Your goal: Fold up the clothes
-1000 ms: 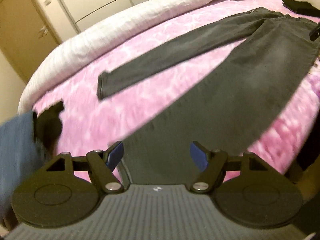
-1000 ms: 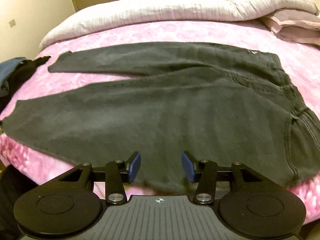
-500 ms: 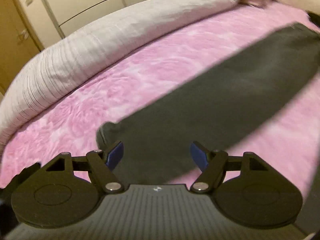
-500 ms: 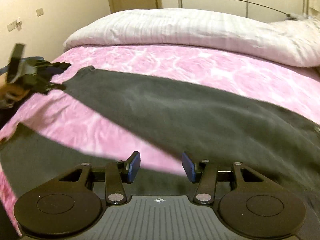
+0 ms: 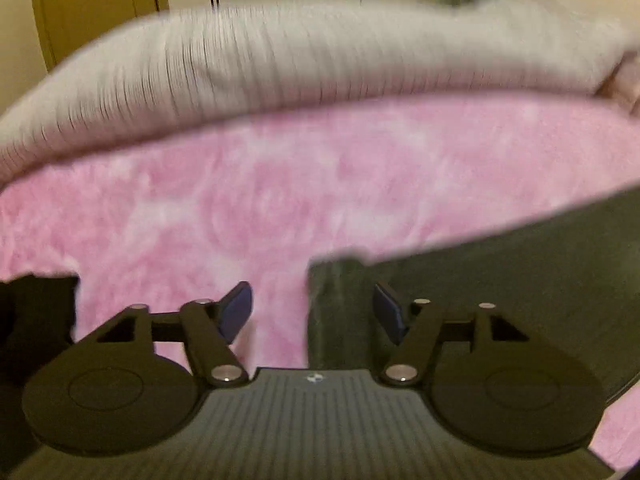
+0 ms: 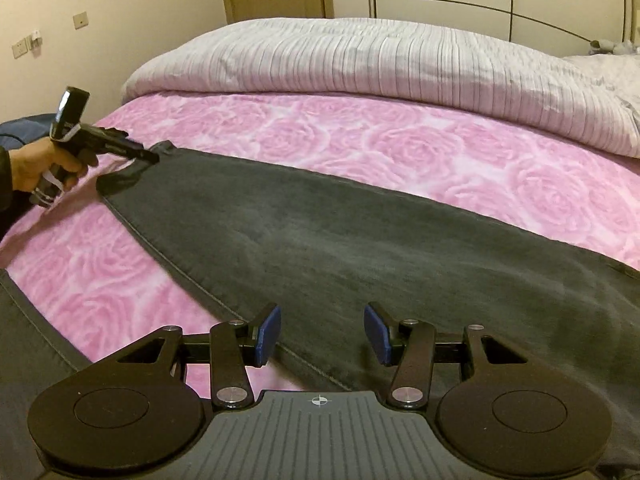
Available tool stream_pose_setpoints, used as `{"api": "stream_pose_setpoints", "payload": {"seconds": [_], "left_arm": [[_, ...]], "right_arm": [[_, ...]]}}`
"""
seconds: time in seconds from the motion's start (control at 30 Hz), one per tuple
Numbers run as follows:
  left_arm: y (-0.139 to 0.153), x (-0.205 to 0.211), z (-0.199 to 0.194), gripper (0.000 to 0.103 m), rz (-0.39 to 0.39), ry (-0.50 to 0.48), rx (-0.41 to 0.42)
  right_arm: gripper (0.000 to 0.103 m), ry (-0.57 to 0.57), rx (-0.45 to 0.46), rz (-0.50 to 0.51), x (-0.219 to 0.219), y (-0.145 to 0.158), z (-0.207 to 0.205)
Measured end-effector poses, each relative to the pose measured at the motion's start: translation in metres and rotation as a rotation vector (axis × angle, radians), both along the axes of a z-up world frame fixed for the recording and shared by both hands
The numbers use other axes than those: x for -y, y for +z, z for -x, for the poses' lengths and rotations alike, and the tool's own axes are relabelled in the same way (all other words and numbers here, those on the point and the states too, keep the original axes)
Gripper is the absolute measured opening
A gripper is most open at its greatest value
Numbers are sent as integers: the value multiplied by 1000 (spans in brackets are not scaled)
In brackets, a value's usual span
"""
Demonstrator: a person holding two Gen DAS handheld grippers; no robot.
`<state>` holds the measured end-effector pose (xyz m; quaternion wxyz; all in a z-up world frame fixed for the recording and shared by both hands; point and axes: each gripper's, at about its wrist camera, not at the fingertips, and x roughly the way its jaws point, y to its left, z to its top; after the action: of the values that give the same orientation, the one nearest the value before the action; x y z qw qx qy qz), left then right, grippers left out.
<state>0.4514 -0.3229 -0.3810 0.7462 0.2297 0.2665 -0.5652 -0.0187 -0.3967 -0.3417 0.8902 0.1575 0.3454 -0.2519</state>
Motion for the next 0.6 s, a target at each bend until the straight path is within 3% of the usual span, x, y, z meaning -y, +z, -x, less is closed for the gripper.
{"api": "stream_pose_setpoints", "payload": {"seconds": [0.03,0.1,0.23,0.27,0.3,0.33,0.37,0.47,0.6], "left_arm": [[8,-2,7,62,37,-18,6],[11,8,21,63,18,-28,88],[-19,41,24,59,-132,5,195],[-31,48,23,68,-179,23,242],[-35,50,20,78,-166,42,246],[-34,48,16,79,-162,63,235],[-32,47,12,78,-157,80,205],[-21,33,12,60,-160,118,165],[2,4,33,57,-197,87,144]], "right_arm": [[50,-2,1,2,-3,2,3],[50,-8,-1,7,-7,4,9],[50,-40,-6,-9,-12,5,22],[51,-48,-9,-11,-13,6,25],[51,-55,-14,-11,-14,7,29],[51,-60,-19,-10,-15,9,33],[51,-62,-24,-11,-15,10,36],[51,-60,-51,4,-17,12,46],[51,-81,-100,4,-19,12,60]]}}
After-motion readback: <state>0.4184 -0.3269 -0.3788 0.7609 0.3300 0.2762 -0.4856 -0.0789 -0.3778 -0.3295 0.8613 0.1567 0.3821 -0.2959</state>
